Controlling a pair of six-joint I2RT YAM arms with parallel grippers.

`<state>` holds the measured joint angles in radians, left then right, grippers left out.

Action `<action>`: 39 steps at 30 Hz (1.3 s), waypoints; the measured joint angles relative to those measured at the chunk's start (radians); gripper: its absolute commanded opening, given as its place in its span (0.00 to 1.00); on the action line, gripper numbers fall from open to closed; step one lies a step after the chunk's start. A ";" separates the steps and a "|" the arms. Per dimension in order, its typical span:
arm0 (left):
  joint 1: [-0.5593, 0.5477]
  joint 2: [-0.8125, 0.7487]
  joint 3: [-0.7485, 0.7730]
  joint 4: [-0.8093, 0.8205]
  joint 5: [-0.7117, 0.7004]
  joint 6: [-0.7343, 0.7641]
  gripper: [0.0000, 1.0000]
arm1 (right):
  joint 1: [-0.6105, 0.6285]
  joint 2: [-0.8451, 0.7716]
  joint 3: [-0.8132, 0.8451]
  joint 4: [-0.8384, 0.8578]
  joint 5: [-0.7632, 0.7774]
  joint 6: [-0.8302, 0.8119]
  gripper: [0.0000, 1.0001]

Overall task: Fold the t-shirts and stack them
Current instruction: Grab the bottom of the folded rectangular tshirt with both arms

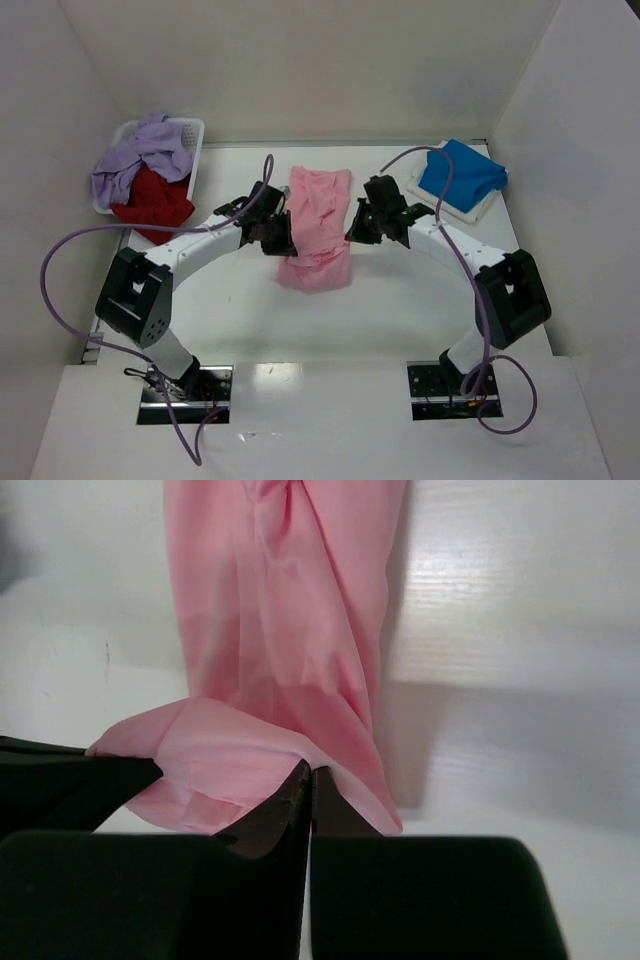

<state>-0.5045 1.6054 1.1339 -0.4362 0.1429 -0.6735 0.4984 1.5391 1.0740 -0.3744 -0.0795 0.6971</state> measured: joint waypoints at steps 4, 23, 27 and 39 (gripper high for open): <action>0.067 0.077 0.069 0.007 0.029 0.048 0.00 | -0.021 0.079 0.067 0.014 -0.016 -0.024 0.00; 0.208 0.331 0.250 0.048 0.148 0.208 0.81 | -0.074 0.341 0.257 0.066 -0.029 -0.108 0.55; 0.236 0.323 0.282 0.051 0.166 0.235 0.86 | -0.106 0.330 0.277 0.078 -0.002 -0.134 0.64; 0.237 -0.021 0.117 0.153 0.373 0.282 0.83 | -0.111 0.099 0.179 0.204 -0.135 -0.131 0.27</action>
<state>-0.2680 1.5845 1.2507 -0.2829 0.5156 -0.3916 0.3874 1.6379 1.2533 -0.1699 -0.2146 0.5659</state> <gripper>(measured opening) 0.867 0.287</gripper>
